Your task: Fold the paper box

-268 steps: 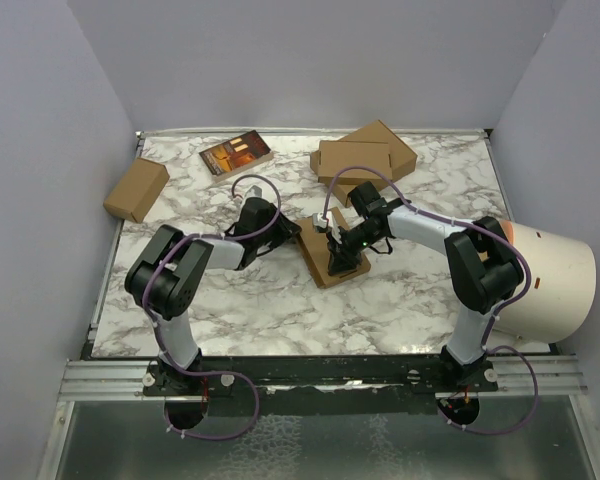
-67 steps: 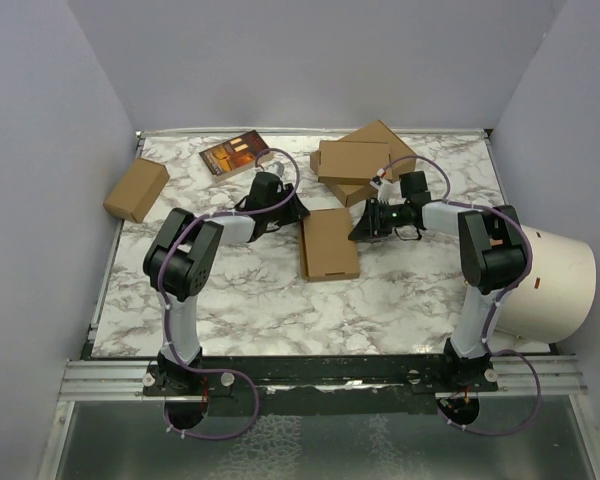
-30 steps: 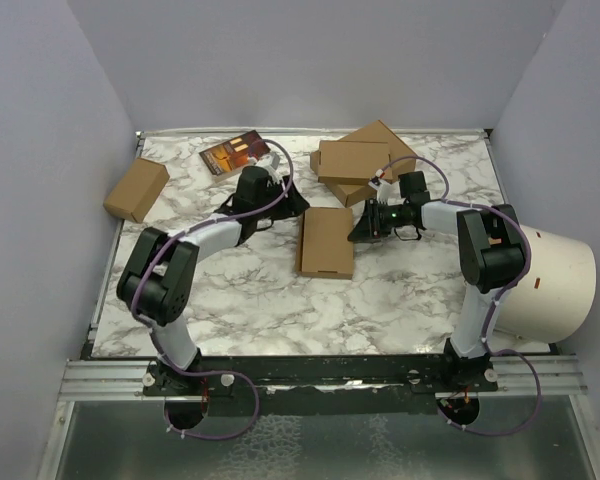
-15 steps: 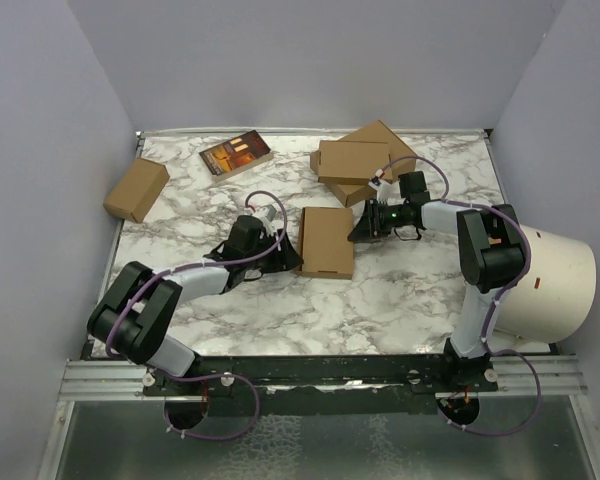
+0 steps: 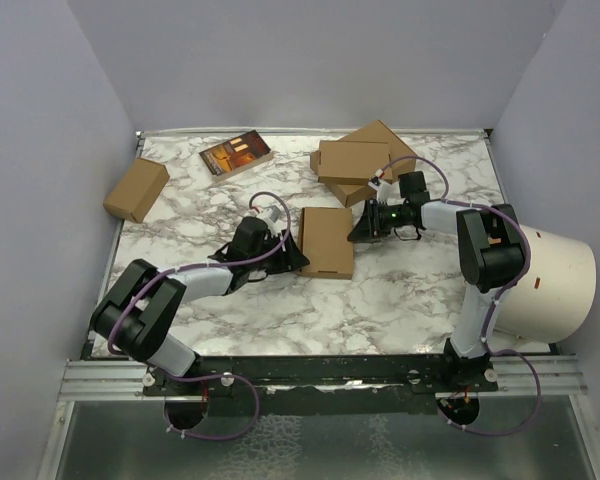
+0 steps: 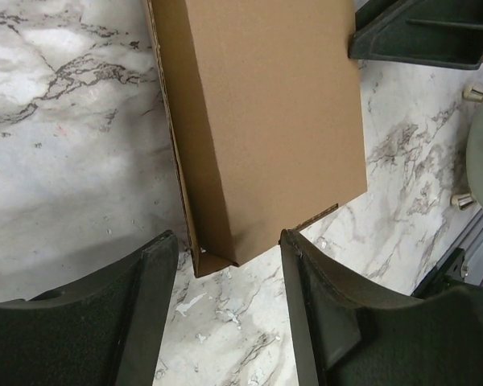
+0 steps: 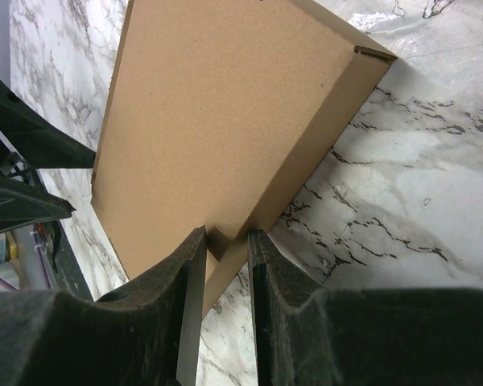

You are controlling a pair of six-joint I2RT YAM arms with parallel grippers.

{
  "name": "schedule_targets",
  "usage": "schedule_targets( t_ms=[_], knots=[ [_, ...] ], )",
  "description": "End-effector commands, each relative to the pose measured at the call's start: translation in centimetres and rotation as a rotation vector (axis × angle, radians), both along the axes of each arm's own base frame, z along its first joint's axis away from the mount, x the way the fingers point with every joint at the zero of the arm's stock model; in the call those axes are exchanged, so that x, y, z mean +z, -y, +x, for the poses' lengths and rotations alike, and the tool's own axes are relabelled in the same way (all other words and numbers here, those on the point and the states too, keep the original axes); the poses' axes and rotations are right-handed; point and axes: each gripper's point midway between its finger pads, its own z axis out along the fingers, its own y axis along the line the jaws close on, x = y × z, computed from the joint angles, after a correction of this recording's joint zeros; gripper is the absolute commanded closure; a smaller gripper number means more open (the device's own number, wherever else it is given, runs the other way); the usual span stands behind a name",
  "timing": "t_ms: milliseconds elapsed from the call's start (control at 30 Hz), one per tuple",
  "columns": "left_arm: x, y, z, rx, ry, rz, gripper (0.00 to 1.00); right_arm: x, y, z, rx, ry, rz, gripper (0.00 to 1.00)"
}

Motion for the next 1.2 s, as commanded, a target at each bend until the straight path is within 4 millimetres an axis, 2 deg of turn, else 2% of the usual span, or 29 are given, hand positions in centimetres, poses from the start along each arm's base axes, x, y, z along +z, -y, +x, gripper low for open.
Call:
schedule_targets(
  t_ms=[0,167,500,900,967,1067,1167],
  knots=[
    [-0.3,0.0,-0.1,0.017,-0.015,0.025,0.45,-1.9,0.1,-0.3,0.011,-0.02,-0.039,0.74],
    [-0.4,0.5,-0.5,0.008,-0.026,0.024,0.52,-1.9,0.1,-0.4,0.011,-0.023,-0.037,0.74],
    [-0.8,1.6,-0.8,-0.021,-0.05,0.019,0.75,-2.1,0.0,-0.5,0.01,-0.033,-0.033,0.75],
    [-1.3,2.3,-0.4,-0.002,-0.072,0.013,0.76,-1.8,-0.9,-1.5,0.037,-0.042,-0.012,0.75],
    [-1.3,2.4,-0.4,0.017,-0.083,0.002,0.78,-1.8,-1.1,-1.8,0.039,-0.05,-0.007,0.75],
    [-0.8,2.8,-0.2,0.044,-0.1,-0.041,0.87,-1.9,-1.5,-2.2,0.045,-0.053,-0.005,0.75],
    [-0.5,3.0,-0.1,0.063,-0.11,-0.063,0.87,-1.9,-1.7,-2.3,0.046,-0.056,-0.006,0.74]
  ],
)
